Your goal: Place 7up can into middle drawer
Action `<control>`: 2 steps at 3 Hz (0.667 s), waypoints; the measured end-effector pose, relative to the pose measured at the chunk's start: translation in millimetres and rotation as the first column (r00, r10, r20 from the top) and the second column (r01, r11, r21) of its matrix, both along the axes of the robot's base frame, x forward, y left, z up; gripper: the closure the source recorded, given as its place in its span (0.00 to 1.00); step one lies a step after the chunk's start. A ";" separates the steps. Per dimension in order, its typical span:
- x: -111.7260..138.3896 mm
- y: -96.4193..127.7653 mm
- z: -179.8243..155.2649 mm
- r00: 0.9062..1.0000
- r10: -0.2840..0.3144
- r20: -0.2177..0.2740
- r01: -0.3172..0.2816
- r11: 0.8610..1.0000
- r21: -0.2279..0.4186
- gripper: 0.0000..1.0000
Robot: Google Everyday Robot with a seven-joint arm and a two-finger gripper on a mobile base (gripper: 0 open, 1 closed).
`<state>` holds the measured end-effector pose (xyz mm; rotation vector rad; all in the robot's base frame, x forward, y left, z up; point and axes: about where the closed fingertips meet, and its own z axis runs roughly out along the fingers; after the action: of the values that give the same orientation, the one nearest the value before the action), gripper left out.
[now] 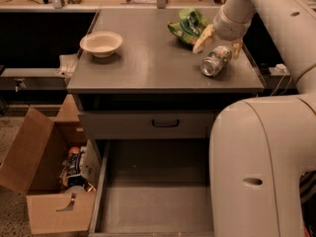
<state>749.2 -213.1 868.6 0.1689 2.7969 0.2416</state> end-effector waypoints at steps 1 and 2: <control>-0.9 4.9 -1.0 1.000 0.007 -0.023 -0.008 1.000 -0.008 0.46; -2.0 14.4 -2.4 0.999 0.028 -0.035 -0.027 0.999 0.029 0.75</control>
Offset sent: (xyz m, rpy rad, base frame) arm -0.0015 0.0126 0.0047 0.0476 0.0622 0.0291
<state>747.2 -198.7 866.2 0.1423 2.8340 0.2878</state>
